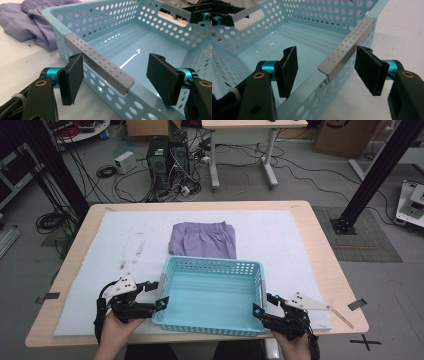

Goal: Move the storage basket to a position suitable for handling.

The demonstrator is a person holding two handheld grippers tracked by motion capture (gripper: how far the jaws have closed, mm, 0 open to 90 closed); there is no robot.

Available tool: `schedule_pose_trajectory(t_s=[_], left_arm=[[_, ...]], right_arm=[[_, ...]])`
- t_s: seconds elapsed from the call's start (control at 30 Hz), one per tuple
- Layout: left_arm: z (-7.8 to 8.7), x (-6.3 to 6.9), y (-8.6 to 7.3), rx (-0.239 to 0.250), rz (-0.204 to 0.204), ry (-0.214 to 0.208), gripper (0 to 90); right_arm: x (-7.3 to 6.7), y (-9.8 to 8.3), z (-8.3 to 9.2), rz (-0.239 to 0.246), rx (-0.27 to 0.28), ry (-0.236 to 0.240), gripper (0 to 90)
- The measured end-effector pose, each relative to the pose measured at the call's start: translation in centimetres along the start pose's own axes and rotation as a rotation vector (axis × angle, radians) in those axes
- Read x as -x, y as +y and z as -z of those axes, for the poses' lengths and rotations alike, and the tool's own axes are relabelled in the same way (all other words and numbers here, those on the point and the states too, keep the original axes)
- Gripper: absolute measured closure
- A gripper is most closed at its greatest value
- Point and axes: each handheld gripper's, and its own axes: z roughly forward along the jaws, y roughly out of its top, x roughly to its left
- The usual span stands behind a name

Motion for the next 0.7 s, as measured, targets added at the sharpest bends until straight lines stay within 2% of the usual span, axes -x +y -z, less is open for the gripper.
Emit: schedule_pose_trajectory(t_s=[0.03, 0.07, 0.1, 0.2, 0.27, 0.3, 0.33, 0.37, 0.4, 0.43, 0.47, 0.6, 0.7], left_arm=[[0.0, 0.0, 0.0, 0.0, 0.0, 0.0, 29.9], [-0.1, -0.2, 0.0, -0.002, 0.022, -0.01, 29.9], [-0.3, -0.4, 0.0, -0.014, 0.051, -0.028, 28.9], [-0.5, -0.5, 0.1, -0.024, 0.06, -0.023, 28.2], [-0.6, -0.6, 0.2, -0.039, 0.071, -0.015, 28.4], [-0.8, -0.6, 0.3, -0.05, 0.088, -0.03, 28.6], [-0.8, -0.6, 0.3, -0.05, 0.088, -0.03, 31.5], [-1.0, -0.6, 0.2, -0.074, 0.097, -0.055, 36.4], [-1.3, -0.6, 0.2, -0.097, 0.108, -0.067, 35.4], [-1.4, -0.5, 0.2, -0.091, 0.109, -0.044, 36.7], [-1.5, -0.4, 0.4, -0.076, 0.089, -0.031, 36.2], [-1.5, -0.6, 0.4, -0.075, 0.1, -0.049, 36.2], [-1.2, -0.4, 0.7, -0.053, 0.092, -0.046, 36.7]], right_arm=[[-0.1, 0.0, -0.2, 0.006, -0.004, -0.011, 35.4], [-0.1, 0.0, -0.2, 0.006, -0.004, -0.011, 35.4], [0.3, 0.1, -0.4, -0.019, -0.014, 0.002, 35.2], [0.7, 0.2, -0.9, -0.054, -0.048, 0.059, 36.6], [0.8, 0.4, -1.0, -0.047, -0.059, 0.07, 36.8], [0.8, 0.5, -1.0, -0.038, -0.069, 0.072, 36.8], [0.8, 0.6, -1.0, -0.032, -0.072, 0.073, 36.9], [0.8, 0.6, -1.0, -0.028, -0.076, 0.078, 37.5], [0.9, 0.6, -1.0, -0.027, -0.076, 0.079, 39.0], [1.0, 0.5, -1.0, -0.026, -0.073, 0.077, 39.8], [1.0, 0.5, -1.0, -0.026, -0.07, 0.08, 40.1], [1.1, 0.4, -1.0, -0.026, -0.064, 0.086, 41.3], [1.1, 0.6, -1.0, -0.018, -0.053, 0.074, 45.3]])
